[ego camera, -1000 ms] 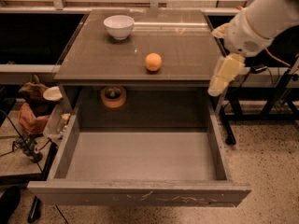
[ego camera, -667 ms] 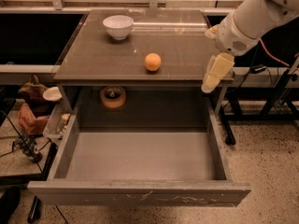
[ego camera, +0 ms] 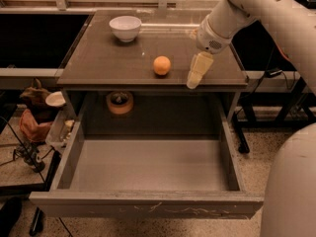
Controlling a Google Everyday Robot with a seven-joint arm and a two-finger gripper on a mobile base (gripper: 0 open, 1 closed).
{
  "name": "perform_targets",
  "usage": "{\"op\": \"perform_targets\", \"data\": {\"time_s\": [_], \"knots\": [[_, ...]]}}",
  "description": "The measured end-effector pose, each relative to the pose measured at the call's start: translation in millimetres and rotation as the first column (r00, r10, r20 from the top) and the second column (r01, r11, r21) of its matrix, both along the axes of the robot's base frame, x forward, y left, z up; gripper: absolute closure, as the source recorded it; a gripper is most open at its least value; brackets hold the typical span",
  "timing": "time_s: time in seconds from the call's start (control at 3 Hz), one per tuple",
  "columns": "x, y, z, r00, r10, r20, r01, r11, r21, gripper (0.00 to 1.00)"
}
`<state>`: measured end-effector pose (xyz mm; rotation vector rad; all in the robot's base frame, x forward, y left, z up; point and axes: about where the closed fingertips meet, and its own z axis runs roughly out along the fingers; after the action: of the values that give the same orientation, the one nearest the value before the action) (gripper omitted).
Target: Place orange into top drawer
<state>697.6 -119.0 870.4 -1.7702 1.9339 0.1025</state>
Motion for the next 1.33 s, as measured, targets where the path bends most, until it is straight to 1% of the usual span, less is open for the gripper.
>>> {"op": "perform_targets", "data": {"time_s": [0.33,0.67,1.0,1.33], "knots": [[0,0,0,1.0000,0.000,0.000,0.000,1.000,0.000,0.00],[22,14,-4,0.9993,0.038,0.008,-0.038,0.999,-0.002,0.00],[52,39,-10,0.9939,0.109,0.011,-0.109,0.994,-0.011,0.00],[73,61,-14,0.9853,0.170,0.012,-0.170,0.985,-0.012,0.00]]}}
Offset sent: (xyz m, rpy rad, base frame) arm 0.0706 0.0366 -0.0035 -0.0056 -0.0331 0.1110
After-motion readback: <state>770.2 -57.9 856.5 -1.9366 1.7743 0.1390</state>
